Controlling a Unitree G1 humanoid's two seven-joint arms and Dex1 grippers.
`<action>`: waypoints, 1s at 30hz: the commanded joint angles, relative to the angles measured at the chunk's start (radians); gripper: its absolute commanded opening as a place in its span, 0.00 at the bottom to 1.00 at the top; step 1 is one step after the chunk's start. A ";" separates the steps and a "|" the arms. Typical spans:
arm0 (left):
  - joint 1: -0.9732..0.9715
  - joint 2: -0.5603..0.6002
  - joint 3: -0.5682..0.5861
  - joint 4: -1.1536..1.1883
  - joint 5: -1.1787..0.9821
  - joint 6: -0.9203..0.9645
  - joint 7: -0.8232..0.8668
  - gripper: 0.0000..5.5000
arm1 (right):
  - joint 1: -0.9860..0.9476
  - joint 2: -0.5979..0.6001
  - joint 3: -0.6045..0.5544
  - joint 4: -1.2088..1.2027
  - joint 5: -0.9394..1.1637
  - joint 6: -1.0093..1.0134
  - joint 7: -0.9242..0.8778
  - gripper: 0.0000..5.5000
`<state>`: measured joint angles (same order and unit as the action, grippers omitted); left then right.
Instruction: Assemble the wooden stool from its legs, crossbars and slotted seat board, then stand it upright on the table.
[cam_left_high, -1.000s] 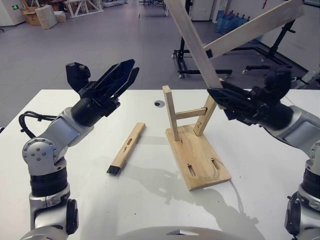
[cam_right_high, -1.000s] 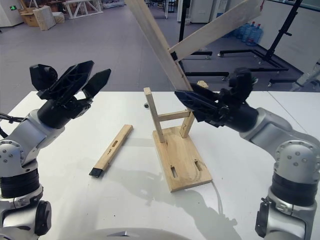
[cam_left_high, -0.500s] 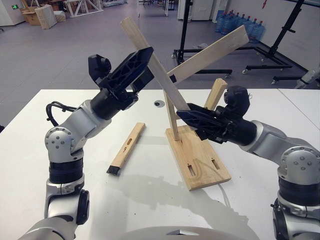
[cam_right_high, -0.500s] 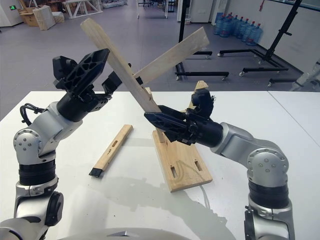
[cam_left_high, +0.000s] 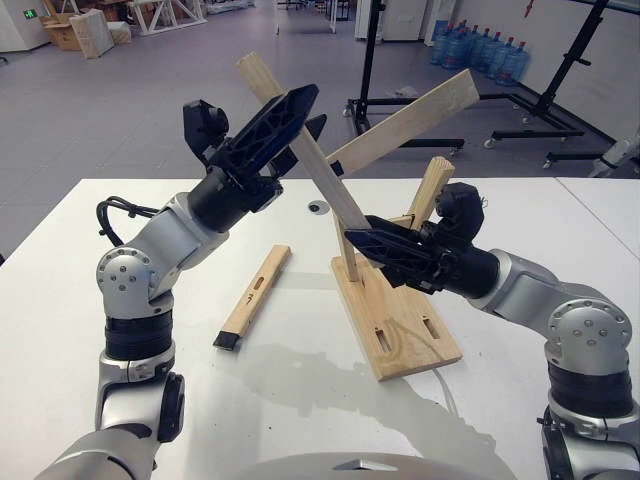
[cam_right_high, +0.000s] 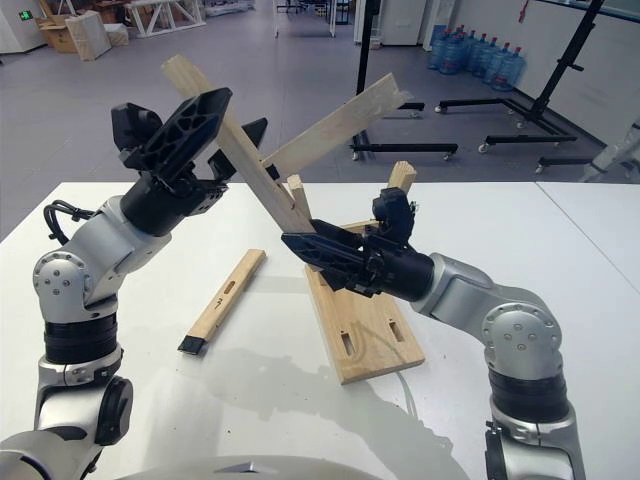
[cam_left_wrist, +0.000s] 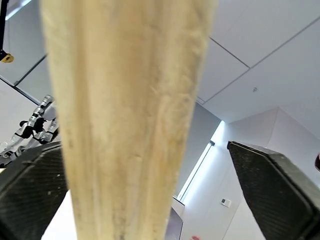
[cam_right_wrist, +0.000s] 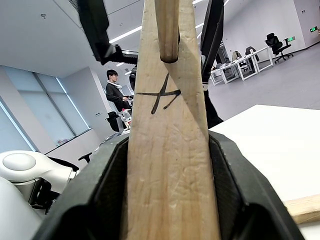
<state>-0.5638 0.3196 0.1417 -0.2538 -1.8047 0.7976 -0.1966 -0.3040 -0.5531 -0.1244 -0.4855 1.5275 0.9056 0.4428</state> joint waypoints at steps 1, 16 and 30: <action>-0.012 -0.005 -0.001 0.005 0.008 -0.002 0.004 0.83 | -0.002 0.000 0.002 -0.016 -0.015 -0.015 0.001 0.37; -0.008 -0.011 0.000 0.022 0.015 0.006 0.008 0.43 | -0.001 0.009 0.029 -0.021 -0.028 -0.019 -0.002 0.37; 0.020 0.004 0.018 0.035 0.140 0.005 -0.024 0.37 | -0.010 -0.020 0.018 0.013 -0.055 0.007 0.002 0.56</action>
<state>-0.5486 0.3133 0.1549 -0.2219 -1.6911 0.7981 -0.2060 -0.3047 -0.5455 -0.0959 -0.4780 1.4642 0.8941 0.4420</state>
